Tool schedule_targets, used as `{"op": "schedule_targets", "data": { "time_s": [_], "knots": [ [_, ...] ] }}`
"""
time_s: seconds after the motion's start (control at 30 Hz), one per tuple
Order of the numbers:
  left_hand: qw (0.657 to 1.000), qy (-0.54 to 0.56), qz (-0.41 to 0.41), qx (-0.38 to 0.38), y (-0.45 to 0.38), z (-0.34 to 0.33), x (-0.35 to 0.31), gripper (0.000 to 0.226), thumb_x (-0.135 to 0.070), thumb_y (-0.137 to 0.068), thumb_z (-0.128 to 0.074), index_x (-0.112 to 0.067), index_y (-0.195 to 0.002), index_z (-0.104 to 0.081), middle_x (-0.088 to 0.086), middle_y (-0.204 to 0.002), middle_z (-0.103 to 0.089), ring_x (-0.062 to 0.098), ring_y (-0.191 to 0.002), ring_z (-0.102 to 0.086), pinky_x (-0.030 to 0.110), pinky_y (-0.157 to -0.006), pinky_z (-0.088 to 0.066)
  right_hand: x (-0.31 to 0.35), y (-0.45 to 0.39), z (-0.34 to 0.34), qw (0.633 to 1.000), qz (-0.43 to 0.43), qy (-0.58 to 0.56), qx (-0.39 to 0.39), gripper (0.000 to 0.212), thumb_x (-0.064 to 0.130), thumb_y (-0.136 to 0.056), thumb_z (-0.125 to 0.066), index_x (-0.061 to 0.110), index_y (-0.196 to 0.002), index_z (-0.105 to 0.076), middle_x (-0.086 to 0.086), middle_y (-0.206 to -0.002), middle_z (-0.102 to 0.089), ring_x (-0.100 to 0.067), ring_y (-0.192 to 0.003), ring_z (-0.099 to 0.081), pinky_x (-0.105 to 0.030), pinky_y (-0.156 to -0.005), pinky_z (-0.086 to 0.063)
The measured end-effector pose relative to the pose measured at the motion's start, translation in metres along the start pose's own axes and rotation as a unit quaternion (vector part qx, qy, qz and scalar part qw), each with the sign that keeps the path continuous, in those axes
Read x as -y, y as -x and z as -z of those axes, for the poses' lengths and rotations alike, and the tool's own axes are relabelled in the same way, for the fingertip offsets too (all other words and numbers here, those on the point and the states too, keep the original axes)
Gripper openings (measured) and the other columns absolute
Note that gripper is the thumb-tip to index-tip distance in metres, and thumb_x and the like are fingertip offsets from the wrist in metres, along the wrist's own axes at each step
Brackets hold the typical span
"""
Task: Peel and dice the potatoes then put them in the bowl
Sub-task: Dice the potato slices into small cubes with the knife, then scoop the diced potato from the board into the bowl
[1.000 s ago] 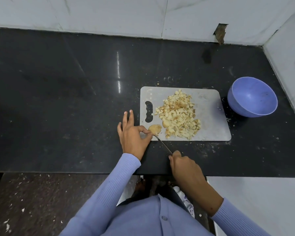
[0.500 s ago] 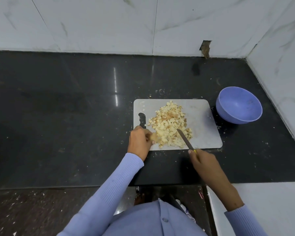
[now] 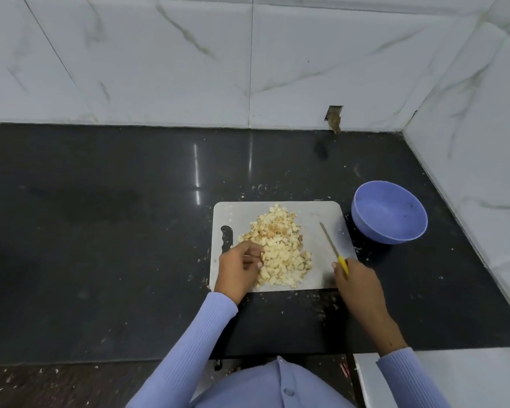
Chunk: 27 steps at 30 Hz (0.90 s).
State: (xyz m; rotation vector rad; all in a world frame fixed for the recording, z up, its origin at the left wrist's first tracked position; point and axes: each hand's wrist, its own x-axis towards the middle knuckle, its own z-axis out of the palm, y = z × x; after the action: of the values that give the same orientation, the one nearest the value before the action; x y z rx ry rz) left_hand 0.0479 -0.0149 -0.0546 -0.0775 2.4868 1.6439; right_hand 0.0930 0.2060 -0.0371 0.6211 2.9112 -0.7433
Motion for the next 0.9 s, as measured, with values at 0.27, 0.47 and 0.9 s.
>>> {"op": "schedule_targets", "data": {
  "time_s": [0.27, 0.47, 0.9],
  "knots": [
    [0.996, -0.029, 0.027, -0.085, 0.002, 0.022, -0.003, 0.033, 0.011, -0.079, -0.065, -0.021, -0.088, -0.070, -0.001, -0.089, -0.067, 0.006, -0.076, -0.060, 0.002, -0.062, -0.044, -0.003, -0.029, 0.007, 0.997, 0.023, 0.078, -0.013, 0.019, 0.017, -0.094, -0.052, 0.002, -0.106, -0.055, -0.015, -0.111, -0.050, -0.030, -0.095, -0.051, -0.031, -0.069, -0.038],
    [0.984, -0.147, -0.018, -0.099, -0.003, 0.031, 0.004, 0.043, 0.014, -0.083, -0.054, -0.007, -0.120, -0.063, 0.009, -0.117, -0.063, 0.019, -0.103, -0.060, 0.011, -0.089, -0.039, 0.028, -0.011, -0.009, 0.982, 0.189, -0.007, -0.010, 0.022, 0.013, -0.092, -0.056, 0.008, -0.113, -0.059, -0.005, -0.118, -0.051, -0.020, -0.106, -0.049, -0.022, -0.080, -0.038],
    [0.995, 0.029, -0.001, 0.098, 0.005, 0.008, 0.010, 0.054, 0.006, -0.097, -0.036, -0.019, -0.146, -0.031, -0.002, -0.150, -0.032, 0.007, -0.138, -0.029, 0.011, -0.109, -0.023, 0.050, 0.000, -0.055, 0.965, 0.246, 0.045, 0.082, 0.105, 0.080, -0.070, -0.033, 0.016, -0.151, -0.012, -0.010, -0.159, 0.006, -0.027, -0.145, 0.013, -0.045, -0.117, -0.006]
  ]
}}
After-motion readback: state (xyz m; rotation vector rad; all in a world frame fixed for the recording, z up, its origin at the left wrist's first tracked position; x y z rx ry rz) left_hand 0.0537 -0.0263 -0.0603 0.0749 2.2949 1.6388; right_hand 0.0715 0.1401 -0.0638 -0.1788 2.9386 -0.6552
